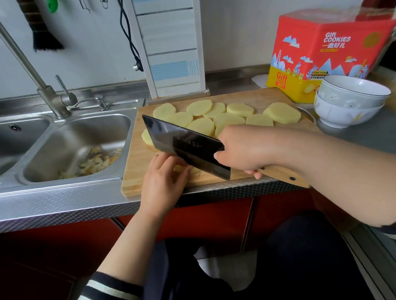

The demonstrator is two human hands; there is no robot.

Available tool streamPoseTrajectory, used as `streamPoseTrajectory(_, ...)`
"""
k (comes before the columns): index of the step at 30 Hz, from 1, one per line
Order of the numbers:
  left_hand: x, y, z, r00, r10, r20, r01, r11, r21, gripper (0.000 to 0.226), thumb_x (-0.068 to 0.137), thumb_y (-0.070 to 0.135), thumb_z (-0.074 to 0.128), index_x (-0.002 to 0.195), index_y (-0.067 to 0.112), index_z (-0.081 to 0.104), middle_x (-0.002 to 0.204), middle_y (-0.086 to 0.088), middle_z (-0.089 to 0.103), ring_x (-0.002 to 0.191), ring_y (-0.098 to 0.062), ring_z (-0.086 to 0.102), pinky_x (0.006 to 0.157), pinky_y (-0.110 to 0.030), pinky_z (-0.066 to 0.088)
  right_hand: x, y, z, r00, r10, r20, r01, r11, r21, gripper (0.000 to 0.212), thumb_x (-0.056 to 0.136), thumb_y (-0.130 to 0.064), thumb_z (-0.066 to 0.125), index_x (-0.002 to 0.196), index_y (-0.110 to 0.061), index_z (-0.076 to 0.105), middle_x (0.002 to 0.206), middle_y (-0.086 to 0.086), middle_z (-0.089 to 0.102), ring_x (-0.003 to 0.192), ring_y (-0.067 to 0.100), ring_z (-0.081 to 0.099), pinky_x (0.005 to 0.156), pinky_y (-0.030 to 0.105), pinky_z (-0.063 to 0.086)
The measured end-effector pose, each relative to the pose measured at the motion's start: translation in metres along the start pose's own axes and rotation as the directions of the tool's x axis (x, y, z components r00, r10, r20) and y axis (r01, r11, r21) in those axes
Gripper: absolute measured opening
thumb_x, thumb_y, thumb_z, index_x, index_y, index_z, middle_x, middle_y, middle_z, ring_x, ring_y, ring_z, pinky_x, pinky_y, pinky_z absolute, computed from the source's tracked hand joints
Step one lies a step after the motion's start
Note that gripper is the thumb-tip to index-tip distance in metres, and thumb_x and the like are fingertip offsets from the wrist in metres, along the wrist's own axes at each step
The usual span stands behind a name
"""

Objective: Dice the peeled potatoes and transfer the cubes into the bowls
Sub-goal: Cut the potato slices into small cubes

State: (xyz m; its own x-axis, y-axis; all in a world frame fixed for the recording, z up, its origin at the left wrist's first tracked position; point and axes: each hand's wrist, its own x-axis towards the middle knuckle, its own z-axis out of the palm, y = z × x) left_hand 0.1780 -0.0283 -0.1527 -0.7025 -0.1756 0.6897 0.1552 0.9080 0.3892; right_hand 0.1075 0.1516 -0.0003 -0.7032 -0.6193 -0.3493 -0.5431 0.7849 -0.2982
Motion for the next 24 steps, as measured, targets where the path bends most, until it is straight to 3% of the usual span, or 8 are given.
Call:
streamPoseTrajectory(8, -0.002, -0.003, -0.002, 0.999, 0.04, 0.029, -0.041, 0.999, 0.02, 0.017, 0.09, 0.024, 0.065, 0.089, 0.007, 0.065, 0.095, -0.004, 0.059, 0.085, -0.022, 0.055, 0.071, -0.027, 0.044, 0.009, -0.002, 0.014, 0.998, 0.039, 0.052, -0.037, 0.999, -0.027, 0.032, 0.102, -0.021, 0.038, 0.105, 0.005, 0.057, 0.06, 0.017, 0.058, 0.038, 0.022, 0.052, 0.036, 0.02, 0.043)
streamPoseTrajectory(13, -0.002, -0.001, -0.003, 0.999, 0.025, 0.022, -0.025, 1.0, 0.011, 0.015, 0.089, 0.024, 0.065, 0.089, 0.009, 0.066, 0.095, -0.002, 0.059, 0.086, -0.02, 0.055, 0.07, -0.025, 0.044, 0.012, 0.009, 0.008, 0.998, 0.034, 0.051, -0.037, 0.998, 0.06, 0.025, 0.102, -0.024, 0.042, 0.106, -0.001, 0.052, 0.07, 0.018, 0.061, 0.051, 0.026, 0.054, 0.046, 0.027, 0.049)
streamPoseTrajectory(16, -0.003, 0.0, -0.004, 1.0, 0.006, 0.028, -0.005, 1.0, -0.017, 0.012, 0.089, 0.021, 0.069, 0.09, 0.01, 0.066, 0.099, 0.0, 0.058, 0.085, -0.017, 0.056, 0.066, -0.032, 0.05, 0.01, 0.012, 0.006, 1.0, 0.021, 0.02, -0.022, 0.998, 0.055, 0.025, 0.102, -0.025, 0.041, 0.103, -0.003, 0.052, 0.066, 0.016, 0.06, 0.045, 0.023, 0.053, 0.044, 0.025, 0.047)
streamPoseTrajectory(20, -0.005, -0.003, -0.005, 0.999, -0.041, 0.019, 0.043, 0.996, -0.083, 0.022, 0.091, 0.033, 0.06, 0.093, 0.012, 0.063, 0.101, 0.007, 0.053, 0.081, -0.015, 0.056, 0.064, -0.035, 0.052, 0.004, 0.009, 0.003, 1.0, -0.015, 0.002, 0.015, 0.999, 0.045, 0.021, 0.102, -0.025, 0.04, 0.099, -0.007, 0.051, 0.061, 0.014, 0.059, 0.039, 0.02, 0.051, 0.042, 0.022, 0.044)
streamPoseTrajectory(24, -0.007, -0.005, -0.005, 1.0, -0.02, 0.019, 0.021, 0.996, -0.088, 0.021, 0.091, 0.031, 0.057, 0.092, 0.01, 0.061, 0.1, 0.011, 0.048, 0.083, -0.017, 0.056, 0.064, -0.04, 0.053, 0.001, 0.001, 0.002, 0.999, -0.028, -0.022, 0.028, 1.0, 0.013, 0.026, 0.102, -0.028, 0.04, 0.084, -0.011, 0.047, 0.054, 0.011, 0.058, 0.037, 0.019, 0.052, 0.042, 0.02, 0.043)
